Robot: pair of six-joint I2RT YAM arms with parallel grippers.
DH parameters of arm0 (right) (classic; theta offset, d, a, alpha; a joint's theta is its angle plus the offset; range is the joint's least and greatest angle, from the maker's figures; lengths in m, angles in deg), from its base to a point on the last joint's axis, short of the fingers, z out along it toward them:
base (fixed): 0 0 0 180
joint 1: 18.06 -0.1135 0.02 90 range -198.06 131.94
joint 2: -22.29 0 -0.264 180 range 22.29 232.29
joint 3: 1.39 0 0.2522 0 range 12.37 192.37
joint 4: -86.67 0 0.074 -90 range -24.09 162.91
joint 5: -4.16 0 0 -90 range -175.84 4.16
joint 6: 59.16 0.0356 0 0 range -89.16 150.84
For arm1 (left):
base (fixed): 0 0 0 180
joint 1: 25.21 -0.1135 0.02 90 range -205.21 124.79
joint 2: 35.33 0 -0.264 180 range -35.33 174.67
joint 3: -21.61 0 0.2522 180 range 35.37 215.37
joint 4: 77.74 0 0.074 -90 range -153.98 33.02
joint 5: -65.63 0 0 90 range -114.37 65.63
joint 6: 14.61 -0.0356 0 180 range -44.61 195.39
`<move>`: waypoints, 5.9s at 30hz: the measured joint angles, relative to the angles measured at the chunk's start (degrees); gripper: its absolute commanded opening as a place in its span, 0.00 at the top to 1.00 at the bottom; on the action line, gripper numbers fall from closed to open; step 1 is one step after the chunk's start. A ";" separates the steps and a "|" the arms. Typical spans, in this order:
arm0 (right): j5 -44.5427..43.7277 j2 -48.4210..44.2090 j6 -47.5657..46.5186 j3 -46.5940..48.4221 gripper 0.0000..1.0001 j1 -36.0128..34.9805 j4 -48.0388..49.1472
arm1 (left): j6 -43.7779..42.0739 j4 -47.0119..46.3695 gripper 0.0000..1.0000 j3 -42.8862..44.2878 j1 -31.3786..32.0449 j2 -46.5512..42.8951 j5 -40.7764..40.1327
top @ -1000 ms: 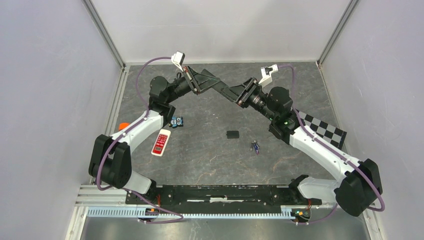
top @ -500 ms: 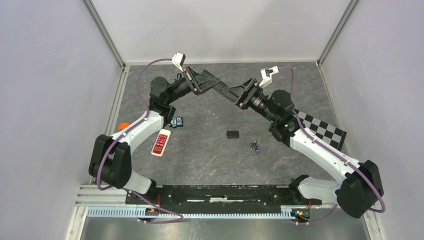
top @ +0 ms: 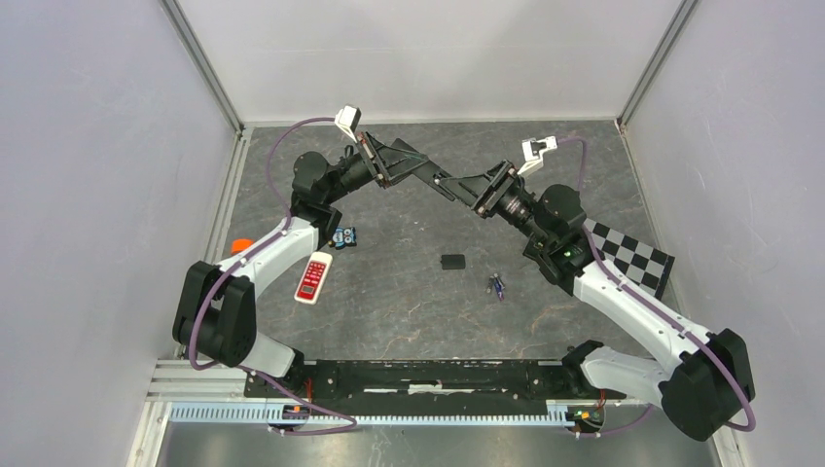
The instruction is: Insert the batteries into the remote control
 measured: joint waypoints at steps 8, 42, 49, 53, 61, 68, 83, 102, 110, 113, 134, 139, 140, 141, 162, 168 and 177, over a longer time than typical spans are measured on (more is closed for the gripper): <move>0.63 0.52 -1.14 0.00 0.87 0.44 -1.66 | -0.02 -0.09 0.98 -0.02 -0.04 -0.11 0.09; 1.92 -6.38 -32.50 2.36 0.39 3.61 -29.00 | -23.17 3.50 0.98 -8.20 -2.67 -10.49 16.22; 9.84 -8.79 -32.57 0.31 0.39 3.10 -17.55 | -24.44 9.42 0.98 -8.13 -2.69 -9.88 14.99; 10.80 -7.21 -33.81 0.57 0.43 1.22 -15.10 | -24.28 10.69 0.98 -7.87 -2.67 -9.25 13.79; 5.79 -1.99 -41.42 5.22 0.66 -6.21 -20.81 | -23.63 12.50 0.98 -6.23 -2.69 -8.63 12.70; 0.63 -1.20 -45.59 7.34 0.72 -7.45 -24.33 | -23.63 13.53 0.98 -5.70 -2.69 -8.61 12.72; -1.88 -0.28 -51.41 7.76 0.61 -8.83 -28.28 | -23.54 16.33 0.98 -3.93 -2.69 -8.02 12.57; -13.64 2.16 -54.55 9.27 0.55 -12.96 -32.83 | -26.60 26.86 0.98 -3.93 -2.97 -8.83 7.08; -14.99 -1.11 -56.17 10.84 0.51 -12.48 -35.04 | -30.58 28.79 0.98 -4.31 -5.33 -9.70 7.13; -13.79 -3.34 -56.00 10.84 0.52 -11.67 -35.01 | -32.81 29.68 0.98 -5.53 -6.16 -10.34 7.10; -29.27 13.20 -34.27 2.84 0.63 -9.79 -56.76 | -41.86 31.69 0.98 -14.45 -7.72 -18.82 6.69; -29.35 16.68 -32.11 1.75 0.64 -9.68 -56.89 | -41.90 31.87 0.98 -14.84 -7.72 -18.88 6.69; -29.35 17.16 -31.78 1.57 0.64 -9.57 -56.92 | -41.90 31.91 0.98 -14.91 -7.72 -18.88 6.69; -29.38 17.53 -31.45 1.29 0.64 -9.49 -56.87 | -41.90 32.06 0.98 -14.97 -7.72 -18.91 6.69; -28.65 22.75 -29.88 0.04 0.72 -8.41 -53.44 | -41.92 32.74 0.98 -15.17 -7.72 -19.32 6.62; -28.65 23.12 -29.88 -0.09 0.83 -8.35 -53.00 | -41.92 32.74 0.98 -15.17 -7.72 -19.32 6.51; -28.55 23.37 -31.69 -0.07 1.00 -8.26 -51.10 | -40.04 32.46 0.98 -15.17 -7.72 -17.79 6.21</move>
